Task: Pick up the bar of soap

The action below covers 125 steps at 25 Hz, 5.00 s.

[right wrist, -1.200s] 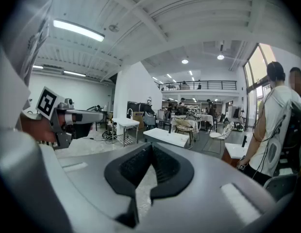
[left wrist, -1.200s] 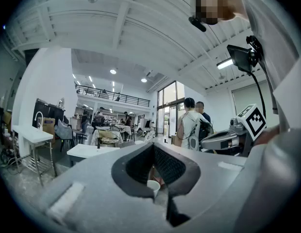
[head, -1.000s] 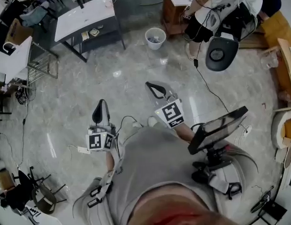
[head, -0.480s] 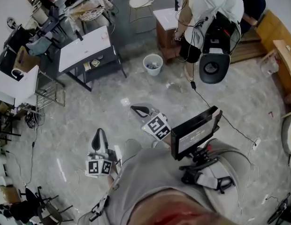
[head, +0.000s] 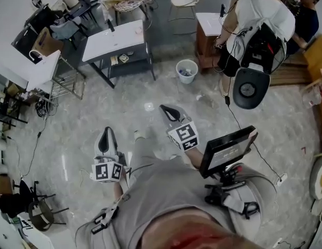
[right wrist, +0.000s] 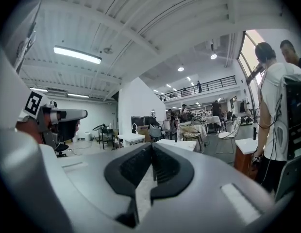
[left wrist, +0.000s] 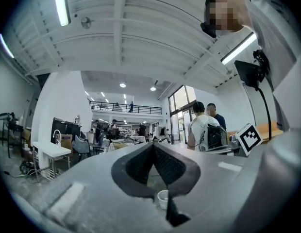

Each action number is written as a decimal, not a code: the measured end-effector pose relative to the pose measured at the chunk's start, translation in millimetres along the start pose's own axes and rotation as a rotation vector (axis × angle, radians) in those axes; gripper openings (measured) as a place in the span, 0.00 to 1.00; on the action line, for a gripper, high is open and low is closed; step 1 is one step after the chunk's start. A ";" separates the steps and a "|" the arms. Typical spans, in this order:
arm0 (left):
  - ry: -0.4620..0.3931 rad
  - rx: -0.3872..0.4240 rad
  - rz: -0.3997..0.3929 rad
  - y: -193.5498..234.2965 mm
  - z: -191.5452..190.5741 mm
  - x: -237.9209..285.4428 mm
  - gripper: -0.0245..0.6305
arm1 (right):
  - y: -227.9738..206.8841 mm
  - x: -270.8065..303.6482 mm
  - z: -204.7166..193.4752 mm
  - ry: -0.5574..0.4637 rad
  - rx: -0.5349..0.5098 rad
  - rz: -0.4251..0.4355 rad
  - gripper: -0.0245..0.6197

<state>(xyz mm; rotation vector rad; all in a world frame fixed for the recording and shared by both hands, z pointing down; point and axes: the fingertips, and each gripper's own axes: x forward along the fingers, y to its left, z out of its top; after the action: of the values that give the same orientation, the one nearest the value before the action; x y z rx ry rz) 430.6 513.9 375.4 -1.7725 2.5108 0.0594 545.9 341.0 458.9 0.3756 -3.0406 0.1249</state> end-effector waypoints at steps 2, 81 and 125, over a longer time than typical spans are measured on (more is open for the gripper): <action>-0.020 -0.006 -0.014 -1.7 2.2 5.0 0.03 | -3.5 1.2 2.2 -0.006 -0.006 -0.014 0.04; -0.013 -0.216 -0.277 278.0 -92.3 372.8 0.03 | -89.9 429.1 60.9 0.063 -0.125 -0.161 0.04; 0.058 -0.140 -0.244 309.3 -136.5 744.1 0.04 | -387.4 674.9 67.4 0.050 -0.038 -0.107 0.04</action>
<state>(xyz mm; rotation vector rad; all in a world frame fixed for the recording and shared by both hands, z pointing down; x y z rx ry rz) -113.4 -91.2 451.6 -2.1510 2.3594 0.1774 -16.1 -201.2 476.7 0.5220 -2.9613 0.0696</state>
